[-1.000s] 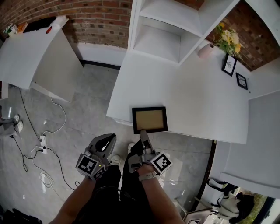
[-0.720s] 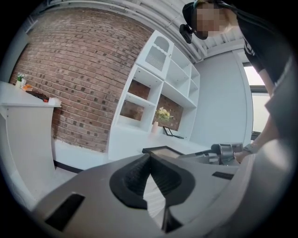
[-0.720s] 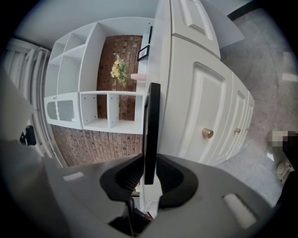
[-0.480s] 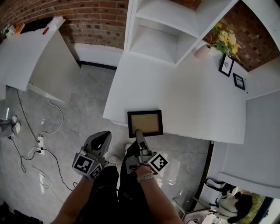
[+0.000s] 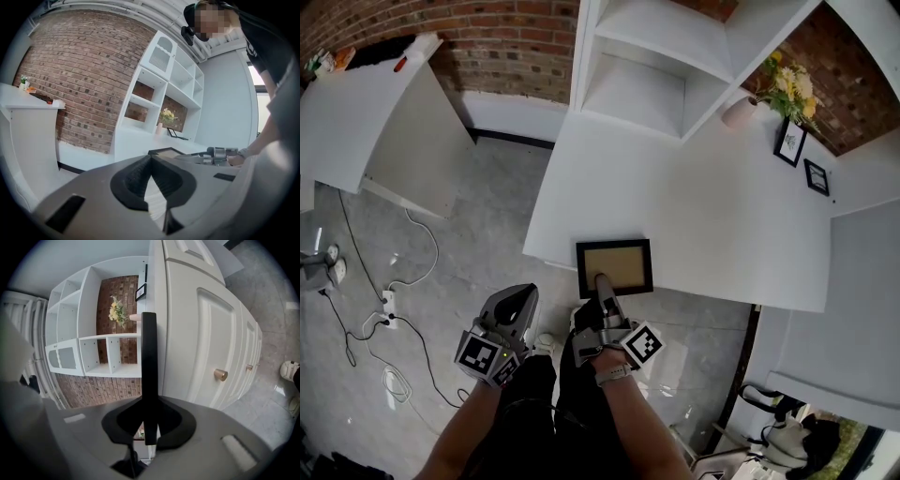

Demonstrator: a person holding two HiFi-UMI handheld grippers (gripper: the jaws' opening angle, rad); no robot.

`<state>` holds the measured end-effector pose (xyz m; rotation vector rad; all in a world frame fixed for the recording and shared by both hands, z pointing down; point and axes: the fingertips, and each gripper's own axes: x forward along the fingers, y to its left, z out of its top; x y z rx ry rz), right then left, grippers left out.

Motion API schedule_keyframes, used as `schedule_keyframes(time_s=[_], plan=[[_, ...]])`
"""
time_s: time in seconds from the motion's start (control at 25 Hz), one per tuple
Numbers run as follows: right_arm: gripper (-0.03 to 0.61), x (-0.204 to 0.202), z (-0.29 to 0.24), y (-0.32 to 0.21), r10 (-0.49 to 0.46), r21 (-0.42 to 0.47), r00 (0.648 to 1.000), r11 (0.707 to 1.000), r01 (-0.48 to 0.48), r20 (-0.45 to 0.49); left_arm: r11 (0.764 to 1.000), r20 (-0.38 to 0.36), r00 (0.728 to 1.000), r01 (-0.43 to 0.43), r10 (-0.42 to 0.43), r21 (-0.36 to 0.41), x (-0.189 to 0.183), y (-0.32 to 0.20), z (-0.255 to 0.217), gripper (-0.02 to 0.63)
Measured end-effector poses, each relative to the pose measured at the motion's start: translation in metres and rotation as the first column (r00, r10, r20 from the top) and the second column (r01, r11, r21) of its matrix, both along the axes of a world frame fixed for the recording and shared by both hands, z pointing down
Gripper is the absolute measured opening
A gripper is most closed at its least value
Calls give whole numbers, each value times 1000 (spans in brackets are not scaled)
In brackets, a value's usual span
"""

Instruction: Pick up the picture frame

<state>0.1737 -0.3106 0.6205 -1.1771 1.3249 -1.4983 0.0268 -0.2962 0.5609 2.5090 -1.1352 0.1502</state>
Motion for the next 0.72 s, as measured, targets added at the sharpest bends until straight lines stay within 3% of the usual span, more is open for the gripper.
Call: schedule_keyframes(time_s=[0.36,0.72], plan=[[44,-1,-5,7,4,35,999,999,-5,35,1000,-7,1000,10,-10,-6,0,-1,-1,6],[107,-8,-5,-6,-28,66,998,998,24,64,1000,-4,1000,24,-24,-19,-5,6,0,6]])
